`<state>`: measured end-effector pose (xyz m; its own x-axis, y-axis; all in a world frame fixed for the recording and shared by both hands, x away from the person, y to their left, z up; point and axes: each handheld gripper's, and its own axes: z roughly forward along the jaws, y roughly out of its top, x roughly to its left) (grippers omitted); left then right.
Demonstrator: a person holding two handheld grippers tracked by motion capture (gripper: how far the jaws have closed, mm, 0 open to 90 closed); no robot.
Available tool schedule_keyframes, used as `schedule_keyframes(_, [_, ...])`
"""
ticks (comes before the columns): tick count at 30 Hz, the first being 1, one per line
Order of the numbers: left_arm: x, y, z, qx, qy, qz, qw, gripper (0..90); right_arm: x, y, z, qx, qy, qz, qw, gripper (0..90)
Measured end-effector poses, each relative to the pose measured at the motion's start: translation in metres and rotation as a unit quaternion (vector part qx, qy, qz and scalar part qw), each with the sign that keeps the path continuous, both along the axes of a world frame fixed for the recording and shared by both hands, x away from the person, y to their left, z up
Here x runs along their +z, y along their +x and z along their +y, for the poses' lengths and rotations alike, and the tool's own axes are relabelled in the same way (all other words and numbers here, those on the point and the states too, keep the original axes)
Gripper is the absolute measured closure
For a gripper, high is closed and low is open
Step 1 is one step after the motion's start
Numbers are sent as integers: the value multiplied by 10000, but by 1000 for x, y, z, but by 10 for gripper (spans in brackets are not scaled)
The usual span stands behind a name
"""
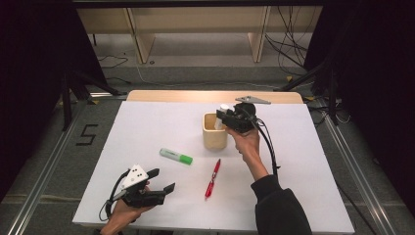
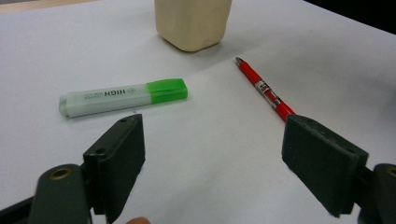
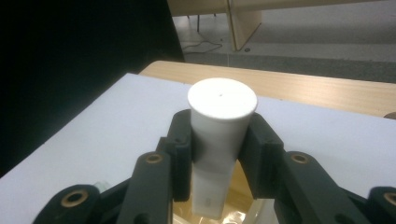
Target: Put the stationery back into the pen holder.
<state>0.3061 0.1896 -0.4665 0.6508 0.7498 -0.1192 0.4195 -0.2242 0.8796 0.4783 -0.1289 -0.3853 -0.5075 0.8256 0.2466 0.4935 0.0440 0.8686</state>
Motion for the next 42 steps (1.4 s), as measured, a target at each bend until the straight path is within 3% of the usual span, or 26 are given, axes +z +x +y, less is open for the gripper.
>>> schedule_keyframes(15, [-1, 1, 0, -6, 38, 16, 10000, 210, -10, 2, 4, 19, -200, 144, 9997, 663])
schedule_keyframes(16, [-1, 1, 0, -5, 46, 16, 10000, 210, -10, 3, 3, 51, -140, 207, 9997, 527])
schedule_keyframes(17, [-1, 1, 0, -5, 46, 16, 10000, 210, -10, 3, 3, 51, -140, 207, 9997, 527])
schedule_keyframes(19, [-2, 1, 0, -5, 52, 21, 10000, 209, -5, 1, 0, -44, 4, 174, 9998, 410])
schedule_keyframes(24, [-2, 1, 0, 3, 58, 20, 10000, 210, 3, -3, -7, -83, 194, 117, 9997, 369])
schedule_keyframes(35, [-2, 2, 0, 29, 64, 29, 10000, 209, 10, -32, -17, 238, 202, -102, 9995, 320])
schedule_keyframes(42, [-1, 3, 1, 73, 78, 29, 9999, 207, 6, -63, -25, 568, 185, -273, 9978, 290])
